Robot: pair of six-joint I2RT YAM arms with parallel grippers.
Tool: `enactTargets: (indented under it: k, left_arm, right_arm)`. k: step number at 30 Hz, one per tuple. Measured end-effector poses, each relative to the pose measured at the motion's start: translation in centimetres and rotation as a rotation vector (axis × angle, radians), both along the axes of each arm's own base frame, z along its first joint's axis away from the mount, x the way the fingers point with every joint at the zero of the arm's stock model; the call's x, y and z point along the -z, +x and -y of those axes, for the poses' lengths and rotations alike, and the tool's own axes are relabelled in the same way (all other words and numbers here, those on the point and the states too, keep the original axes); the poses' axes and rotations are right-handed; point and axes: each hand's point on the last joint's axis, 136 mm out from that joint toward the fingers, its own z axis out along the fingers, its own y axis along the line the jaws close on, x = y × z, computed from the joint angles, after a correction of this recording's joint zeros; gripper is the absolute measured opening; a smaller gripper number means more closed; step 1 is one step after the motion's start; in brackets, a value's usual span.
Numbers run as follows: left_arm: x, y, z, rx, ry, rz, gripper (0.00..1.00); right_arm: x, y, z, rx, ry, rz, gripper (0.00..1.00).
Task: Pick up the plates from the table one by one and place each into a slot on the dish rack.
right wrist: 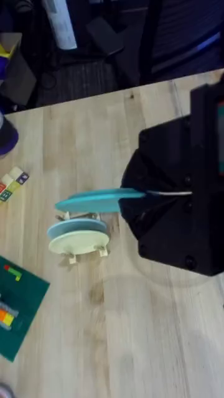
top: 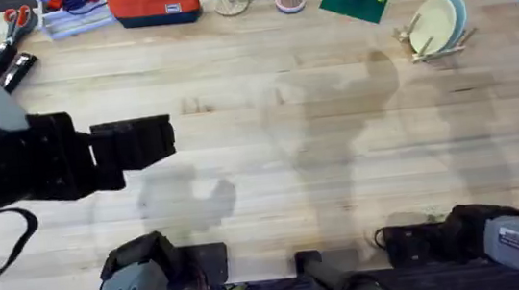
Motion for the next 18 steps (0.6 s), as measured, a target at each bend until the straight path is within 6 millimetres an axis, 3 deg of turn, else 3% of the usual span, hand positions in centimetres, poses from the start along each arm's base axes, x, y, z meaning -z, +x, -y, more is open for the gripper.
enactTargets:
  k: [13,18]
  left_arm:
    - [0.0,0.0,0.0,0.0,0.0,0.0,0.993]
    - [0.0,0.0,0.0,0.0,0.0,0.0,0.994]
  right_arm:
    - [0.5,0.2,4.1,0.013,0.05,0.013,0.028]
    - [0.6,0.7,4.5,-0.005,0.079,0.028,0.028]
